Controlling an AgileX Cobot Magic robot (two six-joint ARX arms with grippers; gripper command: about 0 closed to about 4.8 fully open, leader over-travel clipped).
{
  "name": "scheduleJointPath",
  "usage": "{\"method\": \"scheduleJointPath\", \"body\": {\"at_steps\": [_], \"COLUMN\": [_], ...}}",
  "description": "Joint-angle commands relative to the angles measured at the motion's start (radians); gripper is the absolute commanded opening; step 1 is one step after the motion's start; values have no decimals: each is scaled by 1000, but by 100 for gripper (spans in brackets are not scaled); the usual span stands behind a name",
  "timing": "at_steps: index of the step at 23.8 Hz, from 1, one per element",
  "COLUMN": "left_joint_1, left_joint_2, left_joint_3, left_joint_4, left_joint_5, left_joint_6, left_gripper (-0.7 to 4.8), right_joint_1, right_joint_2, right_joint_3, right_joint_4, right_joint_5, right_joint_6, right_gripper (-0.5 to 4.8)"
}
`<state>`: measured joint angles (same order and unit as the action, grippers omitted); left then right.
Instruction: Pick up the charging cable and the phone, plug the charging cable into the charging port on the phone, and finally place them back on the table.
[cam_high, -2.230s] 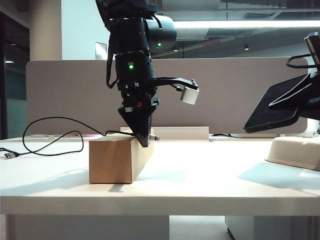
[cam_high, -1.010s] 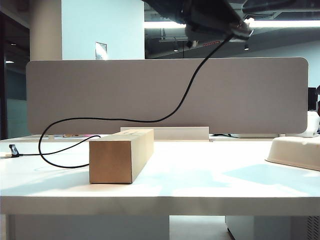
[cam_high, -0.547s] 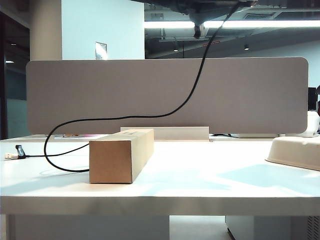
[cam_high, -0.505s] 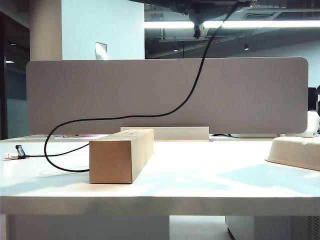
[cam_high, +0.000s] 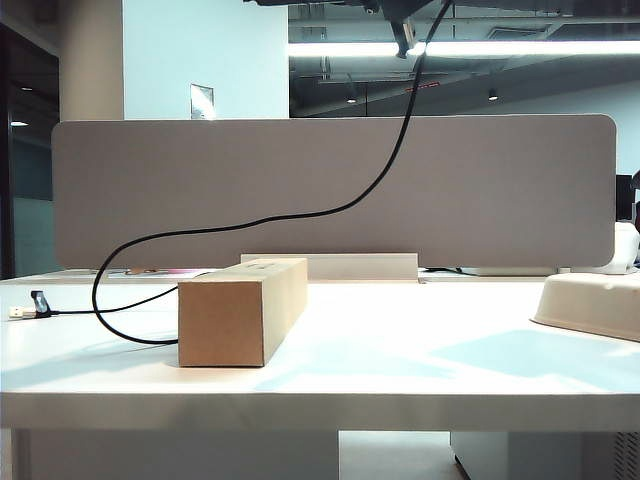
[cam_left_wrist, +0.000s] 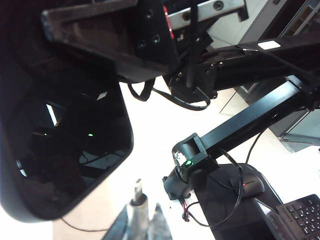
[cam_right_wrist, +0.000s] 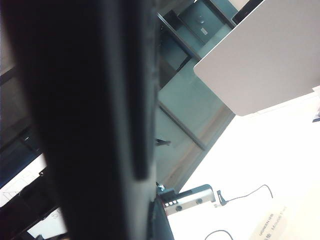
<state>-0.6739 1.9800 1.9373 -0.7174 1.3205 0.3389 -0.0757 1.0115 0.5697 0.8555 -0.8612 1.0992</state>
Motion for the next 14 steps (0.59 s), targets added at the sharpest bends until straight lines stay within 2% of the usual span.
{"method": "scheduleJointPath", "body": {"at_steps": [1, 12, 14], "left_joint_1": [-7, -7, -7], "left_joint_2": [9, 29, 44], "left_joint_3": [6, 4, 4], "left_joint_4": [-3, 43, 77], "left_joint_5": [12, 7, 8], "left_joint_6": [-15, -27, -80], "left_gripper": [-6, -6, -6], "right_joint_1": [0, 0, 1], "right_joint_2": [-5, -5, -5], "right_joint_3": [8, 8, 8], "right_joint_4": [40, 44, 44], "right_joint_5": [10, 5, 2], "right_joint_6": [1, 5, 5], "right_gripper": [-6, -6, -6]}}
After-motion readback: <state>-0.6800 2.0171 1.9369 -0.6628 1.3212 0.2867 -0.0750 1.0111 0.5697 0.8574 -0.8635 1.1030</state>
